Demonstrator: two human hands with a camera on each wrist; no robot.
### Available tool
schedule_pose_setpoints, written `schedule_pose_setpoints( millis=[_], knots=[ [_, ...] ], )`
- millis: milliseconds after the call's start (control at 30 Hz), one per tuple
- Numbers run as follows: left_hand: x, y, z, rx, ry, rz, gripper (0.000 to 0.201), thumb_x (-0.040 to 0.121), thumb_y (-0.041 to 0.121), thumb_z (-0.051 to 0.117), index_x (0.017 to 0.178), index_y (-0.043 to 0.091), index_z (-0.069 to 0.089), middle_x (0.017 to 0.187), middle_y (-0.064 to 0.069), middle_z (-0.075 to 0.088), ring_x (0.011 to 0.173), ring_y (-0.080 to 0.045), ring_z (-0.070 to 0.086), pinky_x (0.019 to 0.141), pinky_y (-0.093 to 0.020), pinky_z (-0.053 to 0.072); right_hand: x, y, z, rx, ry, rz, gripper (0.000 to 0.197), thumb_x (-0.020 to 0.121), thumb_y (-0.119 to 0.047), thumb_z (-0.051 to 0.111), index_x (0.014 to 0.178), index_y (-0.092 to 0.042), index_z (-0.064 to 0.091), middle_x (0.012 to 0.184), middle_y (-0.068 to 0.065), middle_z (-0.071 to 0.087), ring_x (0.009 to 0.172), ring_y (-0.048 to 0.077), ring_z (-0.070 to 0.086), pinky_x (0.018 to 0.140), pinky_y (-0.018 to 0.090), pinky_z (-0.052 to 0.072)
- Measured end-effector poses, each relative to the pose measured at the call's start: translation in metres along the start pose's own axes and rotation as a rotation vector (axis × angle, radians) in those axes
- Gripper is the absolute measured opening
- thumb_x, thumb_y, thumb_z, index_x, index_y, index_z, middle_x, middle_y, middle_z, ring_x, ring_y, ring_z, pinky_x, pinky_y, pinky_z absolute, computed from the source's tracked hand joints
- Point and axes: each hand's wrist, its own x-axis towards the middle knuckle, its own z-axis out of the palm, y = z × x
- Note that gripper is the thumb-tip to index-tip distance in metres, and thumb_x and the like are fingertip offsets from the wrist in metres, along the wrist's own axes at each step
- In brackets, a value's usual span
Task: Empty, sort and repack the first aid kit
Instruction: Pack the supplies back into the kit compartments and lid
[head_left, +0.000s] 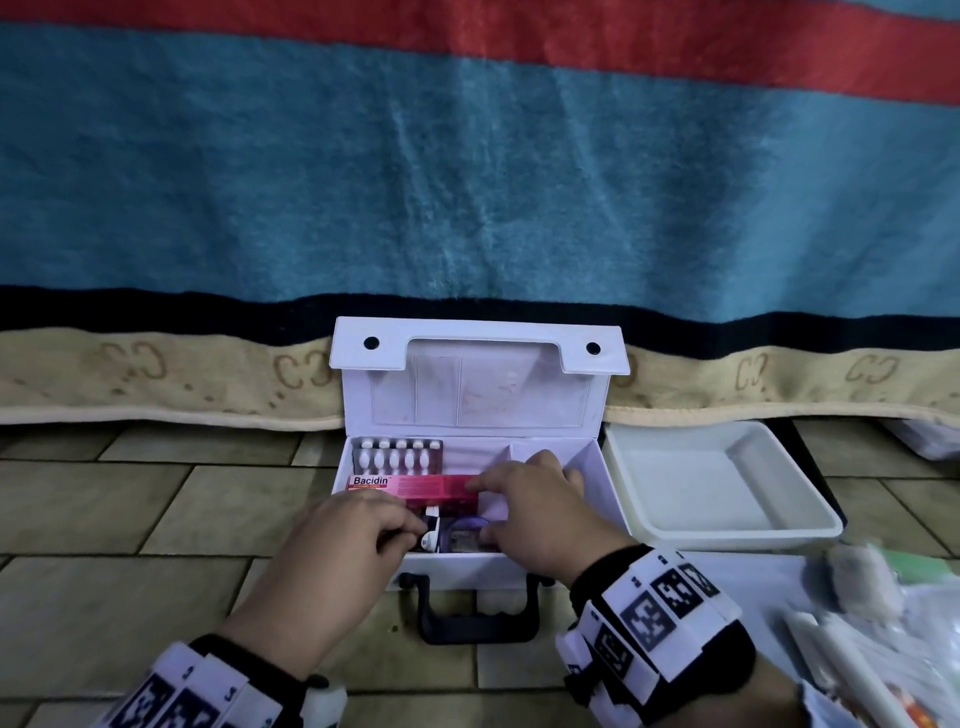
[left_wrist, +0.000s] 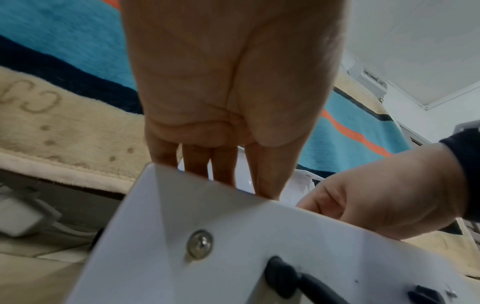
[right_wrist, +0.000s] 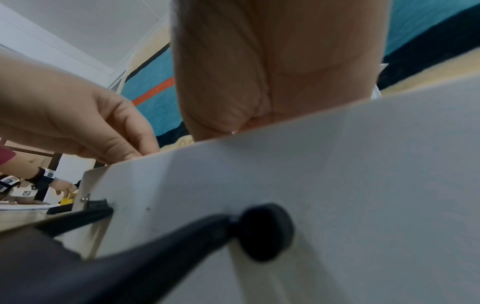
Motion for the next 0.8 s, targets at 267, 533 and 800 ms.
schedule_pose_setpoints(
  millis=[267, 533, 800],
  knots=[
    [-0.002, 0.002, -0.001, 0.024, 0.005, -0.013, 0.014, 0.082, 0.019, 0.066, 0.087, 0.030, 0.073, 0.091, 0.017, 0.066, 0.085, -0.002, 0.060, 0.081, -0.024, 0.050, -0.006, 0.011, -0.010, 0.210, 0.163, -0.019, 0.023, 0.091, -0.026, 0.054, 0.106, -0.042, 0.061, 0.118, -0.009, 0.057, 0.119, 0.016, 0.040, 0.092, 0.029, 0.025],
    [0.004, 0.045, 0.003, 0.121, -0.034, 0.099, 0.009, 0.087, 0.030, 0.061, 0.094, 0.028, 0.066, 0.094, 0.013, 0.057, 0.088, -0.010, 0.055, 0.082, -0.029, 0.044, -0.058, 0.044, -0.061, 0.419, 0.391, 0.026, 0.012, 0.088, -0.026, 0.062, 0.090, -0.038, 0.065, 0.091, -0.027, 0.059, 0.101, 0.001, 0.054, 0.086, 0.009, 0.039],
    [0.020, 0.104, 0.044, 0.185, -0.256, 0.256, 0.019, 0.088, 0.034, 0.057, 0.108, 0.033, 0.058, 0.105, 0.014, 0.054, 0.101, -0.009, 0.055, 0.086, -0.027, 0.044, -0.150, 0.125, -0.089, 0.428, 0.616, 0.268, 0.010, 0.083, -0.021, 0.067, 0.088, -0.030, 0.069, 0.089, -0.017, 0.068, 0.088, -0.005, 0.060, 0.078, 0.022, 0.046]
  ],
)
